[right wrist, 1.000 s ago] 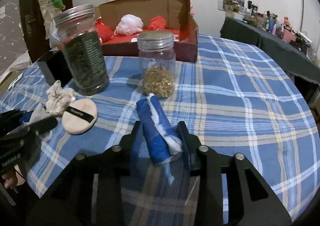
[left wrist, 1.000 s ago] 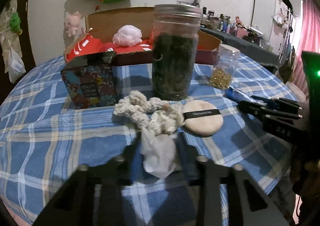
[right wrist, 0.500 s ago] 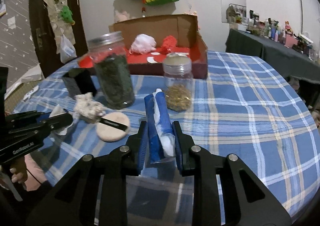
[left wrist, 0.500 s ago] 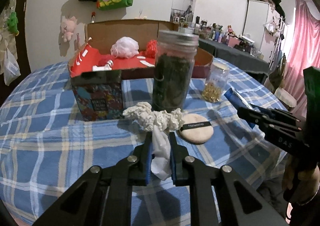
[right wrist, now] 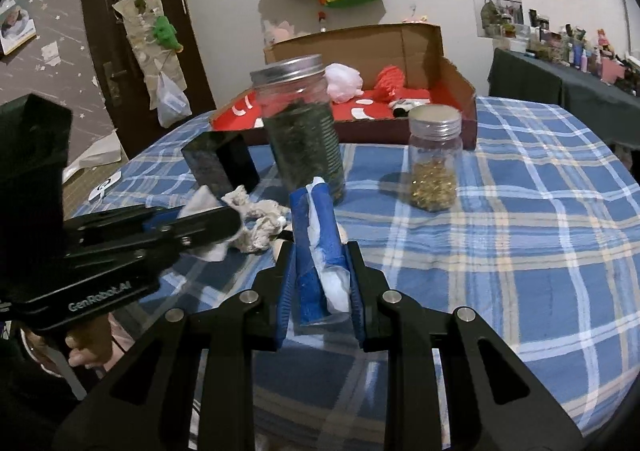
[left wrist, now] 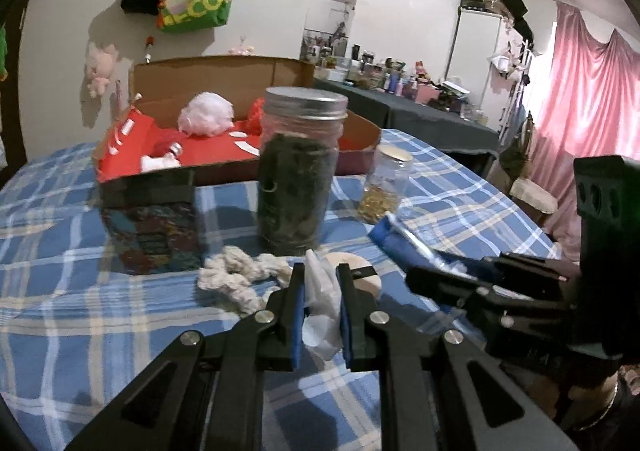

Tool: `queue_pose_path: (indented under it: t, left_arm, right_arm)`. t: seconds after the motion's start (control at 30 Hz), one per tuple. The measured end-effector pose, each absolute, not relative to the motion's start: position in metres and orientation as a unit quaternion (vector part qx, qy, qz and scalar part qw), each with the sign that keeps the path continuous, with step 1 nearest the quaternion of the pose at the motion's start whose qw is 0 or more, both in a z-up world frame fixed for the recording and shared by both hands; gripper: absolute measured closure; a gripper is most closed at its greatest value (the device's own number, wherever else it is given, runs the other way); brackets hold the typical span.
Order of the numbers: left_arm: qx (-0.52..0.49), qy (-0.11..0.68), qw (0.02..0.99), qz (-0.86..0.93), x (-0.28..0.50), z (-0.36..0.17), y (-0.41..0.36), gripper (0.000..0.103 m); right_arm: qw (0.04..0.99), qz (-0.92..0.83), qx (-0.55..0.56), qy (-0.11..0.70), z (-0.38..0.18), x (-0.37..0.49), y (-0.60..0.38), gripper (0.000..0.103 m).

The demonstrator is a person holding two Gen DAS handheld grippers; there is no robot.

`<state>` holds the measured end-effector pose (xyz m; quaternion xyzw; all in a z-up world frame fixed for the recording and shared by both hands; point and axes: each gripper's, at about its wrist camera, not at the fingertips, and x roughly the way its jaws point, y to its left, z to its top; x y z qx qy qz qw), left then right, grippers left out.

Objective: Organize soft objects
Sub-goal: 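Lift the tissue and blue tube and carry them toward the box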

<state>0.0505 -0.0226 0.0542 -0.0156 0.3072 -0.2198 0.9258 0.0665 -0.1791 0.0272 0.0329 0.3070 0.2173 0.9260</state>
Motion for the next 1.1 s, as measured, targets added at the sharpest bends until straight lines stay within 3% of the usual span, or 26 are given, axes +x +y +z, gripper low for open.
queue_pose_path:
  t: [0.6,1.1]
  left_arm:
    - [-0.02,0.316,0.924,-0.216,0.053,0.046,-0.018,0.088]
    - [-0.052,0.331,0.932,-0.139,0.057,0.043,0.047,0.088]
  right_arm:
    - [0.922,0.214,0.031,0.321,0.019,0.069,-0.18,0.08]
    - [0.928,0.168,0.037,0.33,0.018,0.072,-0.218,0.08]
